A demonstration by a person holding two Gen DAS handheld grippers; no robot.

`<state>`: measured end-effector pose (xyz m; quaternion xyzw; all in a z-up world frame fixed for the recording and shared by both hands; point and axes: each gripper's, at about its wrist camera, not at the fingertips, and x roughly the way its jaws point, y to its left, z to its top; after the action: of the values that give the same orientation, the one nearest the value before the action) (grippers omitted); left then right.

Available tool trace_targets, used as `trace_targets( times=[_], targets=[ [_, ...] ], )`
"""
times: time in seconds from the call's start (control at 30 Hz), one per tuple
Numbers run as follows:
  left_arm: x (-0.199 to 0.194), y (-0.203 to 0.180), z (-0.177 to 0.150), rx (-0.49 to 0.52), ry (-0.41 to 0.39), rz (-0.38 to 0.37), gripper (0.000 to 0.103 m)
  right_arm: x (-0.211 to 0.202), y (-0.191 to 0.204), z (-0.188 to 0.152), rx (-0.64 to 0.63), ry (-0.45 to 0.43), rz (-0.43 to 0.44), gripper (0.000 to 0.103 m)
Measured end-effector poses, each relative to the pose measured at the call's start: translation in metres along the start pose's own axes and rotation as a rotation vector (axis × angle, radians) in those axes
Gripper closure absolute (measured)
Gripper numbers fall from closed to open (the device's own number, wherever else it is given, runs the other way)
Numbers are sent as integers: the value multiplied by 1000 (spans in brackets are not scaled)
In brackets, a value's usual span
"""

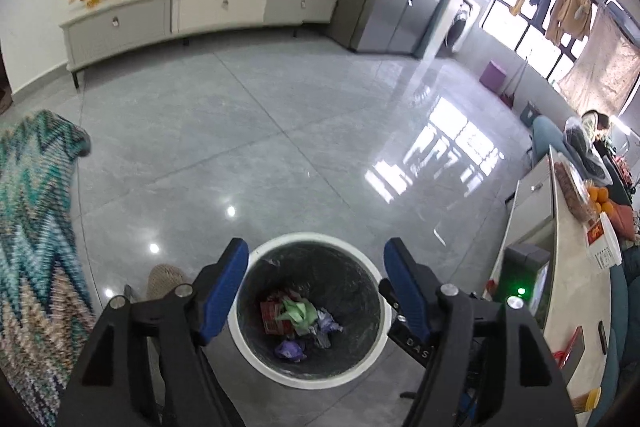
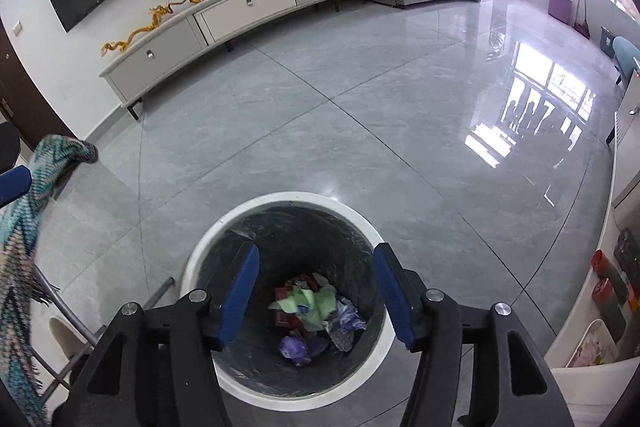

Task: Collect trash
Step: 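Lower both held items over the white bin and open both tools, then move both open tools back over the remaining trash on the rug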

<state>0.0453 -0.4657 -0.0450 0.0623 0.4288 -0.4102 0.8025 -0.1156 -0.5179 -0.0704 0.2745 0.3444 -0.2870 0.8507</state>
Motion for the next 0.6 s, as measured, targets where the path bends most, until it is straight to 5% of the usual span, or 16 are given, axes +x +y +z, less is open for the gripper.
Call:
trace_targets(
  times=[0.3, 0.6],
  targets=[
    [-59, 21, 1, 30, -90, 68, 34, -61, 25, 20, 12, -130, 66, 43],
    [-144, 73, -10, 7, -236, 259, 34, -136, 69, 33, -15, -284, 160, 42]
  ],
)
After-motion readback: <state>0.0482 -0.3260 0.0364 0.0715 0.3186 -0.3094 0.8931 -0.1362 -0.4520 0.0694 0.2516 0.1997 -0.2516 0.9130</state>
